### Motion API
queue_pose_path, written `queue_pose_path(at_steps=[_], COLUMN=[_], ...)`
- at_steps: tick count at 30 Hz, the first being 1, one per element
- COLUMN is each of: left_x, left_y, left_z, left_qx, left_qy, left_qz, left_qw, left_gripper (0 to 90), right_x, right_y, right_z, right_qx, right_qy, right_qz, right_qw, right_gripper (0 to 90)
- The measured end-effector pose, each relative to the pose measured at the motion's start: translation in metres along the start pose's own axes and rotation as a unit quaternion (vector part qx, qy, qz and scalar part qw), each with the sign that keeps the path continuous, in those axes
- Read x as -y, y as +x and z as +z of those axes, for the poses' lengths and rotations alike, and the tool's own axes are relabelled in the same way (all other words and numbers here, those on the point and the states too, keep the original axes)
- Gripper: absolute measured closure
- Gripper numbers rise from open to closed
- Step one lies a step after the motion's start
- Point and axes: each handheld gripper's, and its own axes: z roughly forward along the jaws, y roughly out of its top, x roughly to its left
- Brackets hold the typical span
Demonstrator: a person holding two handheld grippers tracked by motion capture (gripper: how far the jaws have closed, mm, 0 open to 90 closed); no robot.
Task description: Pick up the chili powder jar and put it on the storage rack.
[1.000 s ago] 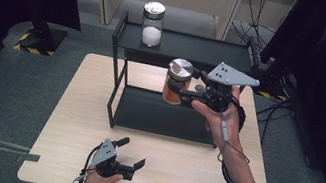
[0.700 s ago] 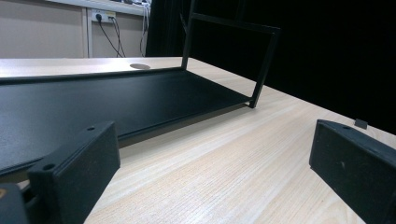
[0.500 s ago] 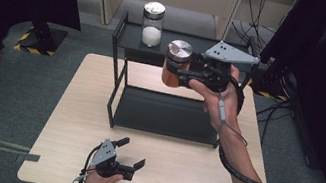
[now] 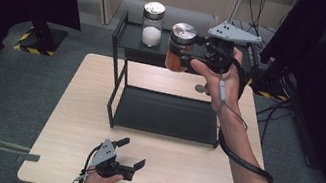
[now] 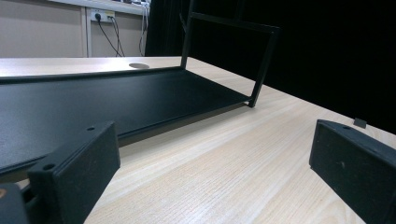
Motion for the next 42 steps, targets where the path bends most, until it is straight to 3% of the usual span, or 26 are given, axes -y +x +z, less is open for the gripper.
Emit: queue_pose_path(at_steps=[25,42], left_x=[0.000,0.000], left_y=[0.000,-0.001], left_z=[-0.001,0.000], left_qx=[0.003,0.006], left_qy=[-0.002,-0.002], left_qz=[0.001,0.001], left_qw=[1.0000,1.0000], left_gripper=[1.0,1.0], right_x=[-0.019,-0.011], right_y=[-0.006,-0.012], right_z=[0.044,0.068], right_qx=[0.064,0.093], right_qy=[0.009,0.015], right_qz=[0.017,0.029], right_qw=[0.9978,0.9951], right_gripper=[31.0,31.1])
